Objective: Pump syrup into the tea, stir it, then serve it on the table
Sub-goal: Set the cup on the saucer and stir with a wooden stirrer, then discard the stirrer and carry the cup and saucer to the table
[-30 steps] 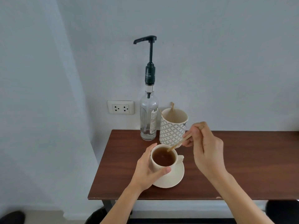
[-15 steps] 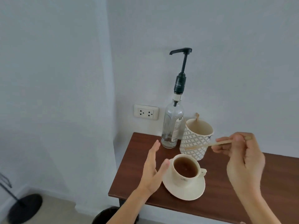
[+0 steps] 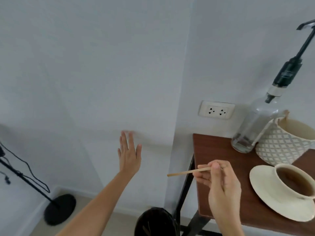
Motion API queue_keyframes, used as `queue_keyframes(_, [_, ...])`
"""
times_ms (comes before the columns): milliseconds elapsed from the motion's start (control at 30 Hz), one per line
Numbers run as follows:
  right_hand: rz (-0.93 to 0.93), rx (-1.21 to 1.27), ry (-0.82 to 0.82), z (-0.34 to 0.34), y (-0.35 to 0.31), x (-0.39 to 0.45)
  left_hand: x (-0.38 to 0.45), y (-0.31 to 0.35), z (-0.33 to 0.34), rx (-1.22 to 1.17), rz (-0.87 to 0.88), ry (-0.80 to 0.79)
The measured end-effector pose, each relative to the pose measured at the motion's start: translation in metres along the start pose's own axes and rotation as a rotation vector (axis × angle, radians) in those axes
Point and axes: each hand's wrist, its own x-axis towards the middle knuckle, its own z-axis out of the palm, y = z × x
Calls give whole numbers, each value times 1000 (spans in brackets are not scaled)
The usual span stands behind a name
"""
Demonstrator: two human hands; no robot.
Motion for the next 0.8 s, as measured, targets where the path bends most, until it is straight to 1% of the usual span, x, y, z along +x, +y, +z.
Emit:
queue_keyframes(100, [13,-216,-71,45,28,-18,13,-24,7,78,66,-37])
queue_keyframes(200, [43,-402,-159,75,63,-26,17,-35,18,96,100,-21])
queue_keyframes(267, [73,-485,-212,83,83,-28,19,-33,21,108,127,3])
queue_keyframes(333, [123,-597,-280,91,108,-32,22,-37,23,100,127,-8])
queue_keyframes(433, [265,-656,-340,96,130,-41,20,-44,23,110,138,-20])
queue_keyframes(500, [291,-652,-310,97,133,-45,21,-45,21,114,137,-41])
queue_keyframes(633, [131,-649,-229,94,104,-43,18,-44,14,126,126,-80])
queue_keyframes(700, [53,-619,-189,87,80,-37,15,-42,10,145,123,-100])
queue_keyframes(800, [-70,-565,-87,66,39,-27,10,-33,3,142,93,-129])
